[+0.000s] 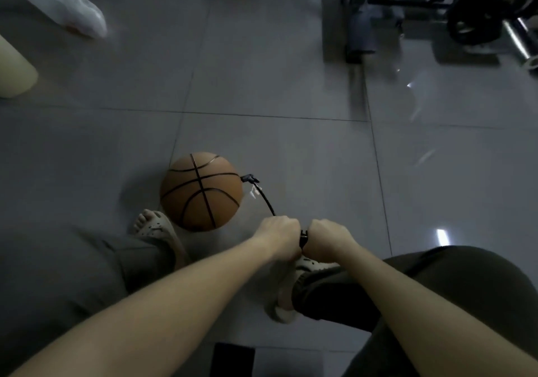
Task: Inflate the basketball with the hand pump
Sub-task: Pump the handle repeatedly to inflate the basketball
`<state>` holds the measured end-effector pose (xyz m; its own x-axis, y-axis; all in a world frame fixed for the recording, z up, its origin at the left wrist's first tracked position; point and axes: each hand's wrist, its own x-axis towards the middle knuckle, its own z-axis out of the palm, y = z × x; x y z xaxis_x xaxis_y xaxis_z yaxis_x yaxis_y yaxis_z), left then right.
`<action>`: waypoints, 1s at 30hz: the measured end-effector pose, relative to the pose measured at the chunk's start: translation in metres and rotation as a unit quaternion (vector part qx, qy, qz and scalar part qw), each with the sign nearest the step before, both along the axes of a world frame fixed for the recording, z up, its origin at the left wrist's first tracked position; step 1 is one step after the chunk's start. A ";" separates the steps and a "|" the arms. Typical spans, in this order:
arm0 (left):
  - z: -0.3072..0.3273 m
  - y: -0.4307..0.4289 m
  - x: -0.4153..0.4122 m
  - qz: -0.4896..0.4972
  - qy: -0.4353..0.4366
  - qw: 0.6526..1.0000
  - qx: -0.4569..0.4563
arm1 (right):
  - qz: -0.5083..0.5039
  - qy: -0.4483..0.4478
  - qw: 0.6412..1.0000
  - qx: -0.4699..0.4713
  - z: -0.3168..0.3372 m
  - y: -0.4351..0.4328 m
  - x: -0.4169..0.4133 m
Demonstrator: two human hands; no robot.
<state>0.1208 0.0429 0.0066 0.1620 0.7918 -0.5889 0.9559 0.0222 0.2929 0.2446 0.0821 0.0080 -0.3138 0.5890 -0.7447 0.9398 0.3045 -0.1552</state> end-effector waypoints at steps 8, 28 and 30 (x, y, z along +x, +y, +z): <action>0.053 -0.026 -0.030 -0.014 -0.033 0.997 -0.074 | 0.083 -0.009 0.996 -0.042 0.061 -0.028 -0.027; 0.036 0.046 -0.011 -0.014 -0.017 1.000 -0.019 | -0.004 -0.010 0.998 -0.062 0.047 0.044 -0.011; 0.020 0.029 -0.005 -0.024 -0.016 0.999 -0.034 | 0.000 -0.019 0.998 -0.052 0.023 0.025 -0.004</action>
